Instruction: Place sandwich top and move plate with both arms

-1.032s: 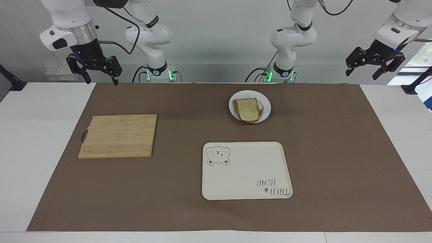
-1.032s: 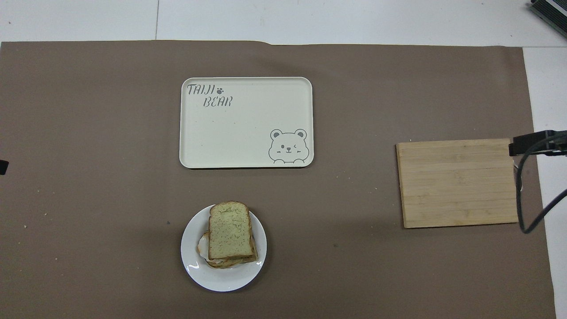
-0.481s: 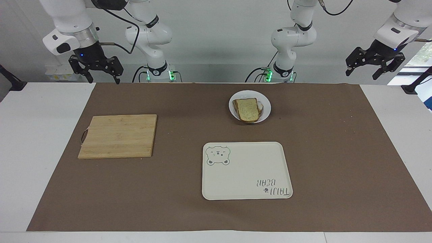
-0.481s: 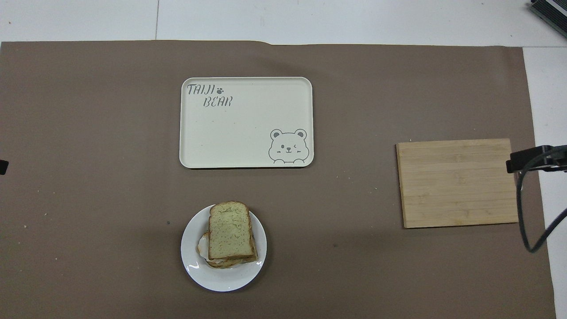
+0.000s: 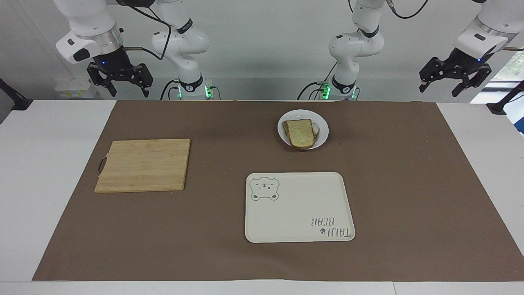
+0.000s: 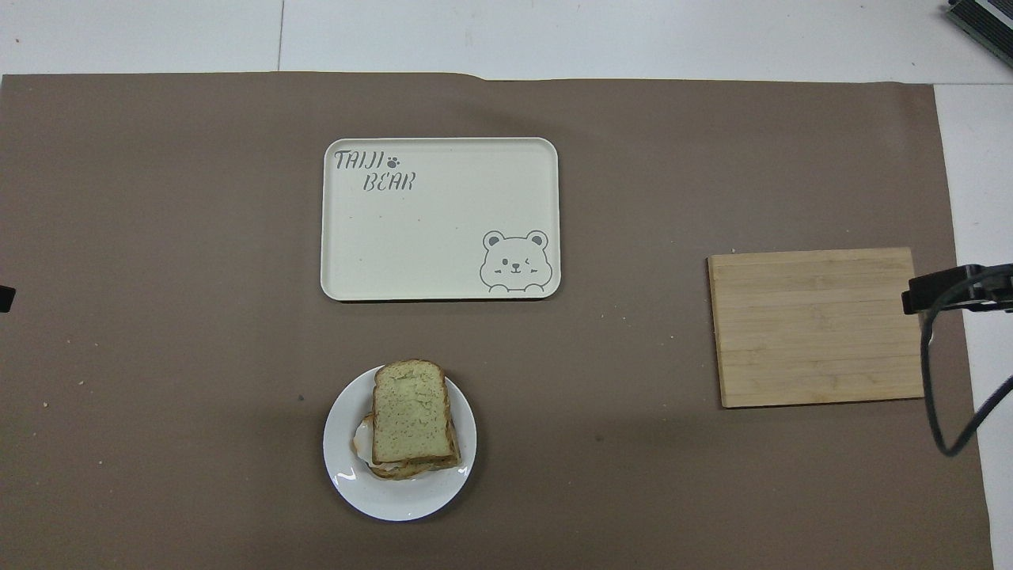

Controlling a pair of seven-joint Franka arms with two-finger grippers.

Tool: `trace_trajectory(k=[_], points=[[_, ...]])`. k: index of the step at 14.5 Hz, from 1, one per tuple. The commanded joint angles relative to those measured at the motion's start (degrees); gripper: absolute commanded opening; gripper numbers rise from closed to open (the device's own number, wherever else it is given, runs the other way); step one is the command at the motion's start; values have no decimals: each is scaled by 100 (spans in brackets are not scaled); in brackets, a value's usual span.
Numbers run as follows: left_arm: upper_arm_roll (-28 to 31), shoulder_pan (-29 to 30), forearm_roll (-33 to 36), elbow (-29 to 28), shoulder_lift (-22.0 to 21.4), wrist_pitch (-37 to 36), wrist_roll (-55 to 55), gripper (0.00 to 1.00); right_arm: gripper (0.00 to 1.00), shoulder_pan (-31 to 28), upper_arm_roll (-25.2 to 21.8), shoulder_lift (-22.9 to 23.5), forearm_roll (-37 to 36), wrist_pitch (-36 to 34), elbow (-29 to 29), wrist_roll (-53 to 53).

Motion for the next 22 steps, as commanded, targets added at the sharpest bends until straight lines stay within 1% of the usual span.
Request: trace_trajectory(k=[1,4,5,6,7,8,10,11,12,14,15,17,19,22], points=[[-75,98,32,39,-34,-98,57,100,100,-32,1,-137,109,90,-162,-50],[-110,-42,32,13,-51,-107,48,100,100,-32,1,-129,109,152,-162,-50],[-145,-51,-29,-152,-121,-37,31,100,100,-32,1,-129,109,151,-162,-15],[-137,-25,-352,-450,-296,85,91,100,100,-32,1,-68,118,134,-92,3],[-119,45,-851,-862,-524,304,118,100,100,-58,-8,-32,127,169,-83,3],[-110,46,-1082,-1353,-770,506,153,100,100,-67,-8,-23,162,169,-74,3],[-136,-51,-1242,-2320,-1201,919,162,100,100,-67,-17,-32,197,160,-82,12],[-136,-51,-1608,-2690,-1307,1052,232,100,100,-85,-34,-58,197,143,-91,3],[-119,-42,-1960,-3016,-1378,1088,398,100,100,-102,-43,-93,197,134,-135,-6],[-128,-42,-2244,-3701,-1440,1324,820,100,100,-94,-43,-93,197,125,-135,-6],[-128,-51,-2410,-4087,-1501,1613,926,100,100,-93,-34,-85,197,143,-126,-6],[-128,-95,-3032,-4905,-1598,2272,1285,100,100,-93,-34,-85,197,143,-118,-6],[-128,-104,-3578,-5443,-1537,2800,1620,100,100,-93,-34,-85,197,143,-118,-6],[-119,-104,-4588,-6207,-1388,3214,2339,100,100,-93,-34,-85,197,143,-118,-6]])
